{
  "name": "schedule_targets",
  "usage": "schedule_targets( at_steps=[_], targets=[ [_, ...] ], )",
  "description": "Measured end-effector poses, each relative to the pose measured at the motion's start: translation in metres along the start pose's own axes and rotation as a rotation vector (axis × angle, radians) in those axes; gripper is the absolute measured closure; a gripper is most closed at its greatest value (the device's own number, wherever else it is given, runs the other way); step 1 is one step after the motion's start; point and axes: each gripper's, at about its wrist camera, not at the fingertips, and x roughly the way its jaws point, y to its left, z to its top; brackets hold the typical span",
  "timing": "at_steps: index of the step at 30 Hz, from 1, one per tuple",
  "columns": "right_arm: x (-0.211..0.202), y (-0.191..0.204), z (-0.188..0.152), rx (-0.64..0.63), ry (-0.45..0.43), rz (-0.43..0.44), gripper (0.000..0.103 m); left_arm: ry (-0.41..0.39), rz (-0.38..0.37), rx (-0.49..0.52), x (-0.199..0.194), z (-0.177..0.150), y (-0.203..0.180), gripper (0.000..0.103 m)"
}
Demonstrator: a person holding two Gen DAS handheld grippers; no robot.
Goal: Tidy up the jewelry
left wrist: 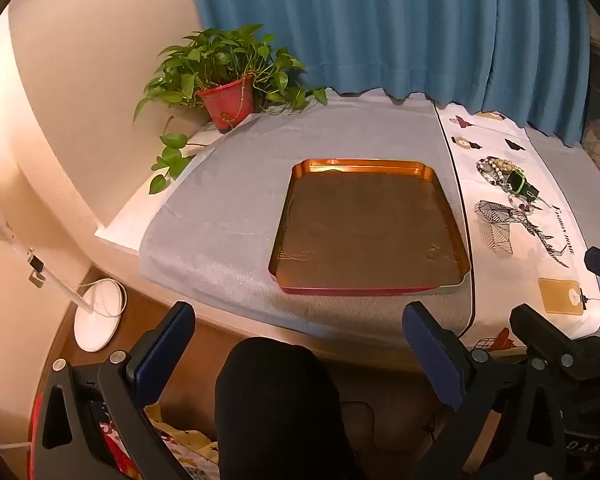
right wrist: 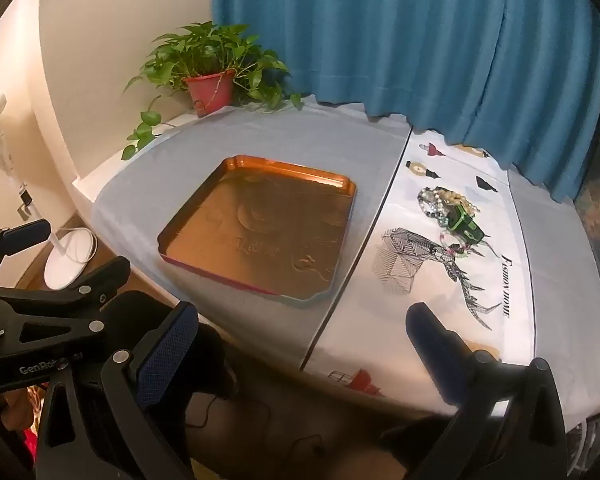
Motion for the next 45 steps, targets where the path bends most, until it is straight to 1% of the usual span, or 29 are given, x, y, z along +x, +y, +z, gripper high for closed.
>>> schedule_targets(
  at_steps=[9, 10, 17, 45],
  targets=[
    [-0.0021, 0.0, 0.0029, 0.009, -0.006, -0.015, 0.0, 0.002, -0.001, 0.0, 0.0003, -0.0002, -0.0005, 0.0],
    [-0.0059, 0.003, 0.0013, 0.003, -0.01, 0.0, 0.0, 0.001, 0.0, 0.0, 0.0006, -0.0004, -0.0008, 0.0],
    [-0.0038, 0.0025, 0.0019, 0.002, -0.008, 0.005, 0.0, 0.001, -0.003, -0.001, 0.0007, -0.0003, -0.0006, 0.0],
    [-0.0044, 0.0051, 0.0005, 0.004, -0.012, 0.01, 0.0, -0.006, -0.002, -0.003, 0.0022, -0.0007, 0.0033, 0.0]
  ],
)
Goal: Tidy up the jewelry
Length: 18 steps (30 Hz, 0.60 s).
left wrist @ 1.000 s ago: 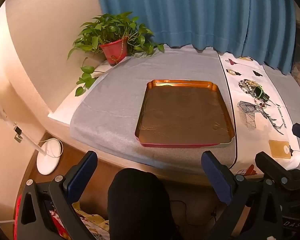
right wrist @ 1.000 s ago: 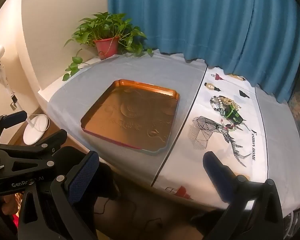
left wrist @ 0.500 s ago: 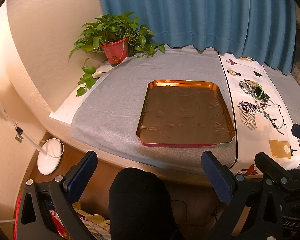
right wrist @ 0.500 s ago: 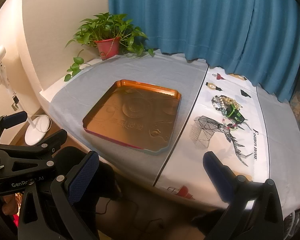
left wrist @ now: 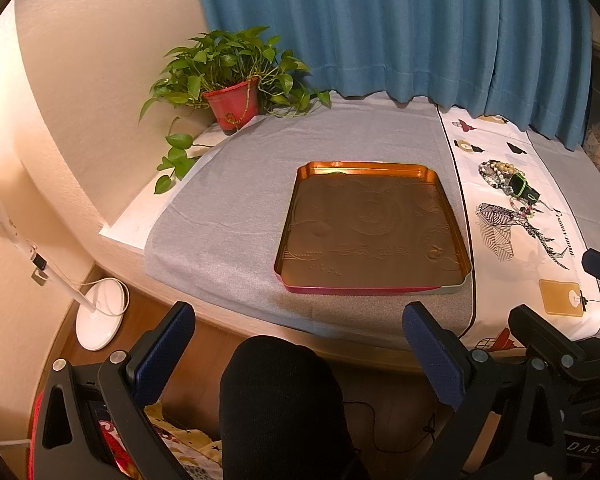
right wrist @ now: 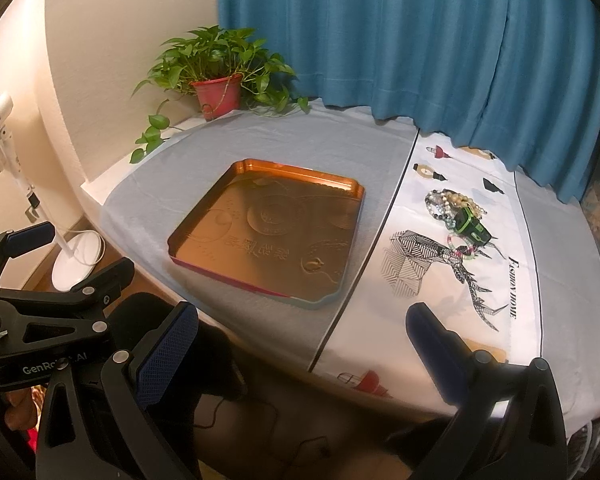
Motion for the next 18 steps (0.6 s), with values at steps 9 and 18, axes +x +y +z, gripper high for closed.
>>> schedule_targets(
  at_steps=[9, 18],
  targets=[
    [-0.0003, -0.0019, -0.0004, 0.002, 0.0, 0.004, 0.0, -0.003, 0.001, -0.001, -0.0024, 0.0062, 0.0078, 0.0],
    [-0.0015, 0.0004, 0.0005, 0.002, 0.001, 0.005, 0.0, -0.007, 0.002, -0.001, -0.0039, 0.0097, 0.0112, 0.0]
  ],
)
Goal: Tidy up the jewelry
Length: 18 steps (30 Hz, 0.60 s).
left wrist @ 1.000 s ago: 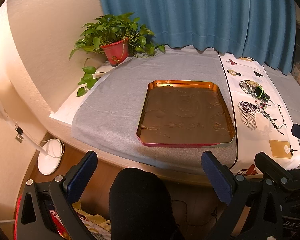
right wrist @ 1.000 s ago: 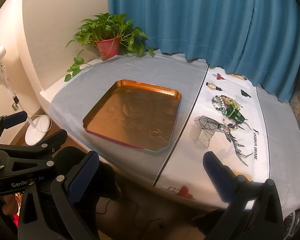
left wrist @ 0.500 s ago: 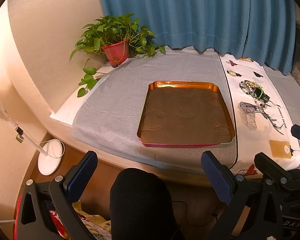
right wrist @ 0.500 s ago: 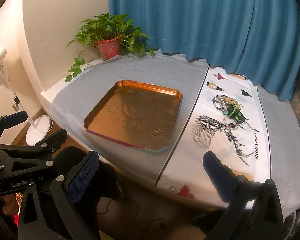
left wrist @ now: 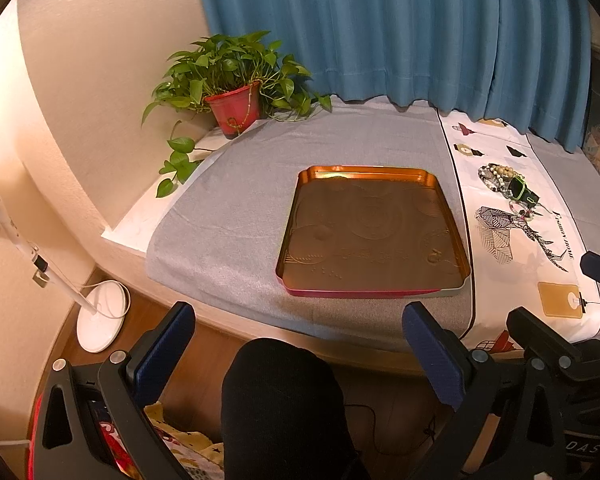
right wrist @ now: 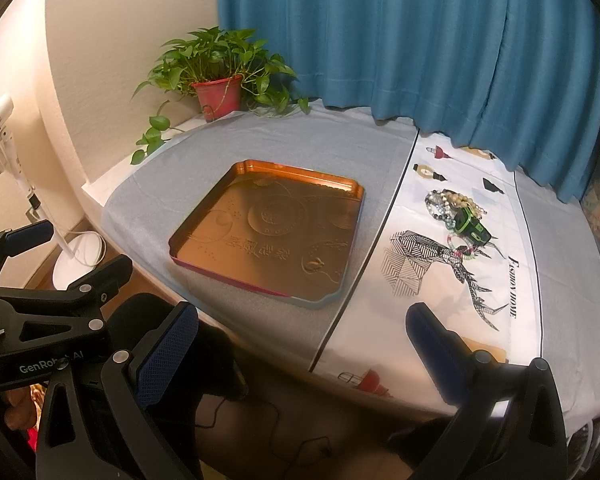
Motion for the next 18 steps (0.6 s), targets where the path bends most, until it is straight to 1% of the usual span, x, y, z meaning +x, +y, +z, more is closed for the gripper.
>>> schedule_targets(
  at_steps=[18],
  targets=[
    [-0.0012, 0.0005, 0.0006, 0.003, 0.0, 0.005, 0.0, -0.005, 0.002, 0.0, -0.0011, -0.0027, -0.0019, 0.0]
  ],
)
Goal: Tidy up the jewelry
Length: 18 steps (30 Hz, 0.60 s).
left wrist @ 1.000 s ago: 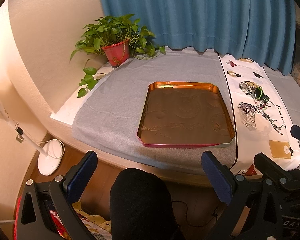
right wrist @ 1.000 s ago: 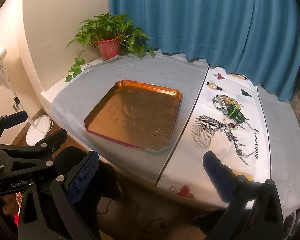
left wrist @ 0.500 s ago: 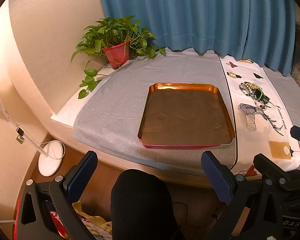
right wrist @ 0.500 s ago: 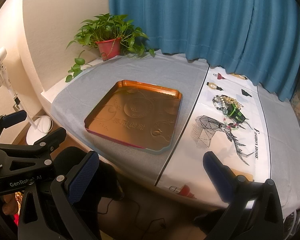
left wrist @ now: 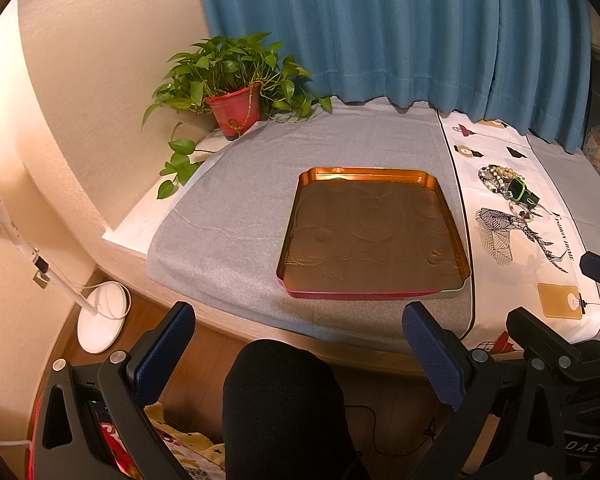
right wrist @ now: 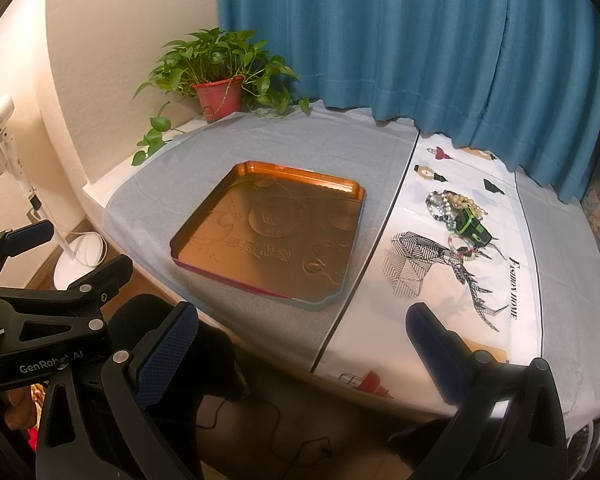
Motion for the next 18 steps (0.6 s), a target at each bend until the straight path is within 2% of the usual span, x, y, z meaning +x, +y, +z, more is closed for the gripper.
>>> schedule_targets(
  at_steps=[18],
  targets=[
    [0.002, 0.003, 0.0, 0.003, -0.008, 0.0, 0.0, -0.003, -0.01, 0.003, -0.011, 0.008, 0.009, 0.0]
  ],
)
